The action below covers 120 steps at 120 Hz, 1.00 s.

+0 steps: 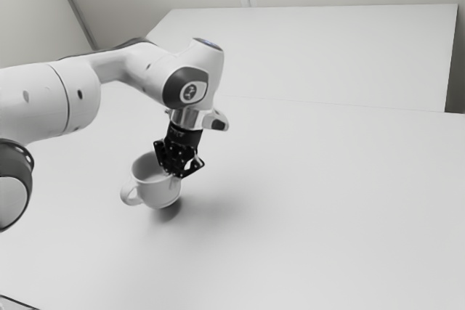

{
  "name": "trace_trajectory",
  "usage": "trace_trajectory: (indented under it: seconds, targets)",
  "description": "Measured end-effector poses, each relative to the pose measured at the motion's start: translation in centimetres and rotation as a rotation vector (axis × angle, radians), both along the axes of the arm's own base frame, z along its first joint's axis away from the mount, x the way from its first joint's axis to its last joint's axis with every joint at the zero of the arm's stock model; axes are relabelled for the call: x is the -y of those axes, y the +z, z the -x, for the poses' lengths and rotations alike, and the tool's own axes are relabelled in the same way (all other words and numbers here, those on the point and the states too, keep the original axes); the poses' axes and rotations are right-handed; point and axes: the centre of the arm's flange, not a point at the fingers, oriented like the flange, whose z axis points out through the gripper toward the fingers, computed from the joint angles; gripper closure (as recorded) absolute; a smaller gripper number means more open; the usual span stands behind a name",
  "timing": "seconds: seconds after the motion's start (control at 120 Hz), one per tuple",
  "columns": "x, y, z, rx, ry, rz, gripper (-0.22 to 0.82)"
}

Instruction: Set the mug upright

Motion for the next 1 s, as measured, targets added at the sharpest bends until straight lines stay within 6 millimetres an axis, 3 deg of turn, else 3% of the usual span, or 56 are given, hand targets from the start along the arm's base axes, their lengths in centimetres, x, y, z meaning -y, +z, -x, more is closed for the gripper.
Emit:
trace_trajectory:
  seconds: [0.425,0.9,1.0]
  targets:
    - [1.5,-2.1,-2.2,0.160,0.053,0.010,0.77]
    - [2.7,-3.0,-3.5,0.277,0.116,0.063,0.78]
    - [2.9,-3.0,-3.5,0.283,0.136,0.072,0.72]
